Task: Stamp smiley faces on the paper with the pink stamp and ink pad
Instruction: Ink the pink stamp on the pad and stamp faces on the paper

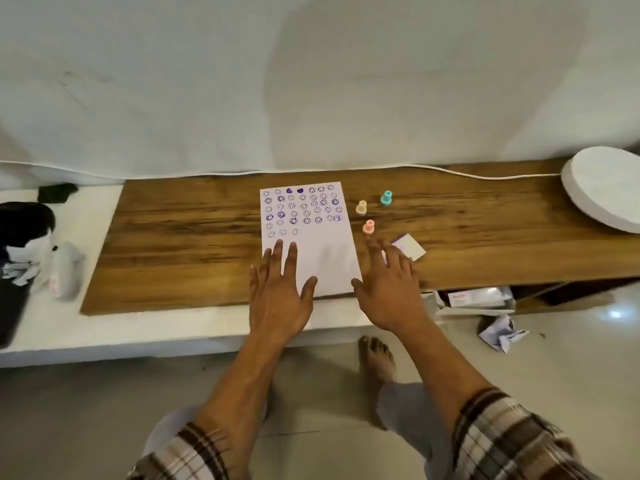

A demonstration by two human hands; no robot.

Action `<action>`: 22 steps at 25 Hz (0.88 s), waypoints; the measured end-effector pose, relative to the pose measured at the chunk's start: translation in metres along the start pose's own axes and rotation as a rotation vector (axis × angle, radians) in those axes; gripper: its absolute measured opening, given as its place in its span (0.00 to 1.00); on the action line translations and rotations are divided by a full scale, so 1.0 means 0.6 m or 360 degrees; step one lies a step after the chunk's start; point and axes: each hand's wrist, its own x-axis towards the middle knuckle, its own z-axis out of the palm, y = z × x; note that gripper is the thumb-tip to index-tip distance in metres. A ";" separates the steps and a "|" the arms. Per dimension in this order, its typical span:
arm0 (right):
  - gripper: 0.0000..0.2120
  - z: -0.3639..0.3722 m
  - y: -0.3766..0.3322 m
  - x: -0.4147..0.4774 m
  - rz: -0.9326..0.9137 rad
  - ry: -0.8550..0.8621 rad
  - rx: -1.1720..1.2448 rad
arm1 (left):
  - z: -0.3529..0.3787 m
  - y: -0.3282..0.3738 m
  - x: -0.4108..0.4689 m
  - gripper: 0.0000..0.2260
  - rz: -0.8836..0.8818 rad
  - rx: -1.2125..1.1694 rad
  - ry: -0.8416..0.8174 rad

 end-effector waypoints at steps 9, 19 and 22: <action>0.47 0.048 0.108 0.104 0.0525 -0.0018 0.0154 | 0.045 -0.033 0.068 0.36 -0.0129 -0.0177 0.0211; 0.46 0.018 0.125 0.123 0.0639 0.0186 0.0541 | 0.049 -0.029 0.072 0.36 -0.0218 -0.0255 0.0238; 0.45 0.006 0.138 0.176 0.0654 0.0293 0.0512 | 0.042 -0.028 0.065 0.37 -0.0231 -0.0300 0.0241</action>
